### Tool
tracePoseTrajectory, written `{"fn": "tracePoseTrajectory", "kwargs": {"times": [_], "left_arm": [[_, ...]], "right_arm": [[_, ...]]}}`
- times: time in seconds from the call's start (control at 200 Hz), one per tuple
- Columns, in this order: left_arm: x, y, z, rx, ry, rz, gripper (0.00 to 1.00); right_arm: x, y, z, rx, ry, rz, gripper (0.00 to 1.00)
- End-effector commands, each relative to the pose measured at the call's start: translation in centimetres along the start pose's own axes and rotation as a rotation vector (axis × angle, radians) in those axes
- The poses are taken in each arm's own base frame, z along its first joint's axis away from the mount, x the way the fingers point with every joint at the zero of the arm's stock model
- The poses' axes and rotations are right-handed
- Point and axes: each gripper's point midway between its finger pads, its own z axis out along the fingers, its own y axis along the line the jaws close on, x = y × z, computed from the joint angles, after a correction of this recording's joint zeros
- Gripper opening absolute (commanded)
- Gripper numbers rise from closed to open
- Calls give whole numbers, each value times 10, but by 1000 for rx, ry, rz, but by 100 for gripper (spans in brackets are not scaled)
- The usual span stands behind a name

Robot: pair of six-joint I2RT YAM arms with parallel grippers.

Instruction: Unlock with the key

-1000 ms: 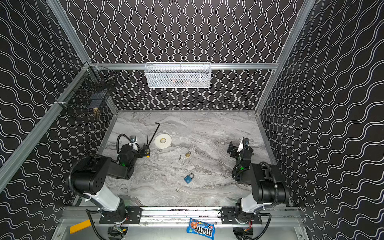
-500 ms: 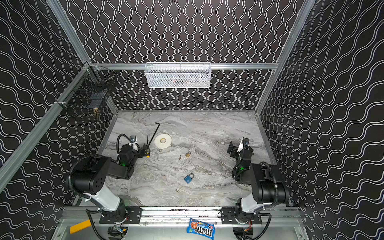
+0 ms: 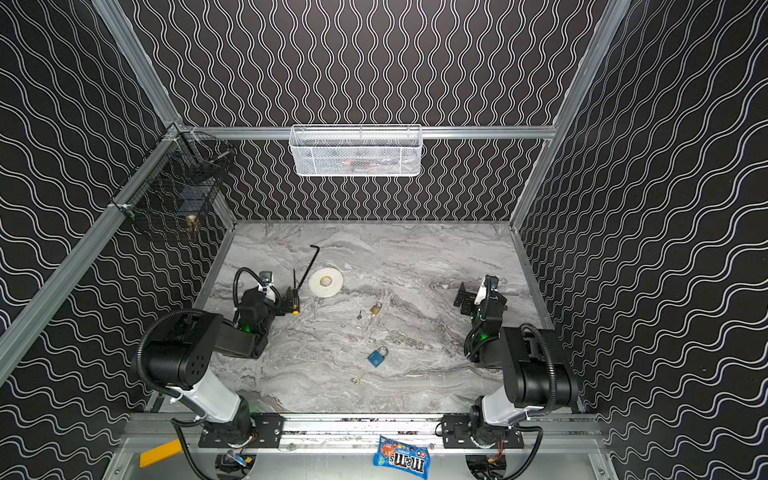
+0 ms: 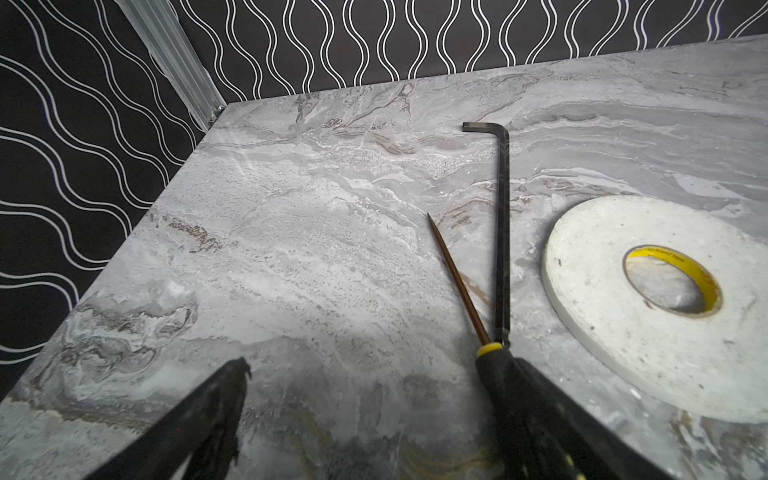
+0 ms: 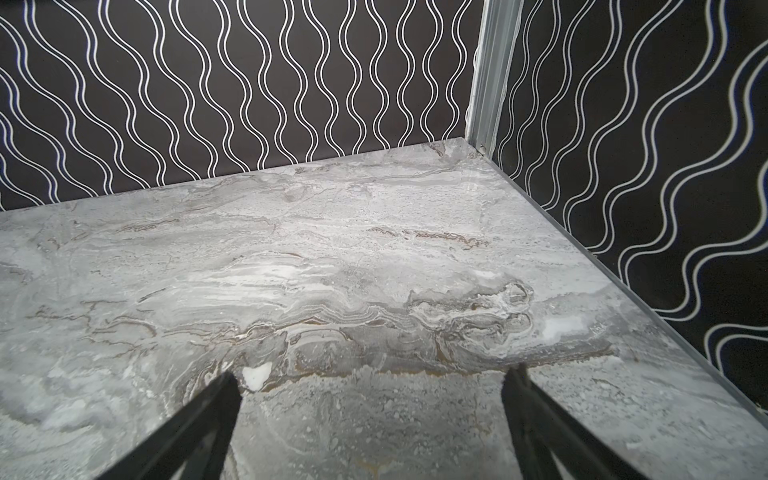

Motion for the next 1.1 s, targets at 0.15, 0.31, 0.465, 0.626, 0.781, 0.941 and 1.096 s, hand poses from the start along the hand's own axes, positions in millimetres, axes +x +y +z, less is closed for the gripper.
{"fn": "tracePoseTrajectory", "kwargs": {"times": [0.15, 0.31, 0.465, 0.626, 0.781, 0.941, 1.096], "left_arm": [[-8, 0, 1, 3, -26, 21, 99], [-7, -1, 1, 6, -24, 22, 99], [-8, 0, 0, 4, -28, 27, 99], [-7, -2, 1, 13, -25, 28, 99], [-8, -2, 0, 14, -25, 27, 99], [-9, -1, 0, 9, -32, 28, 99], [-11, -4, -1, 25, -37, 34, 99]], "right_arm": [[-15, 3, -1, -13, -61, -4, 99], [-15, 3, -1, -13, -59, -4, 99], [-15, 3, 0, -14, -58, -4, 99], [-14, 3, -1, -14, -58, -4, 99], [-15, 3, -1, -13, -60, -4, 99], [-16, 4, -2, -18, -64, -5, 99], [-16, 8, -4, -44, -72, -12, 99]]}}
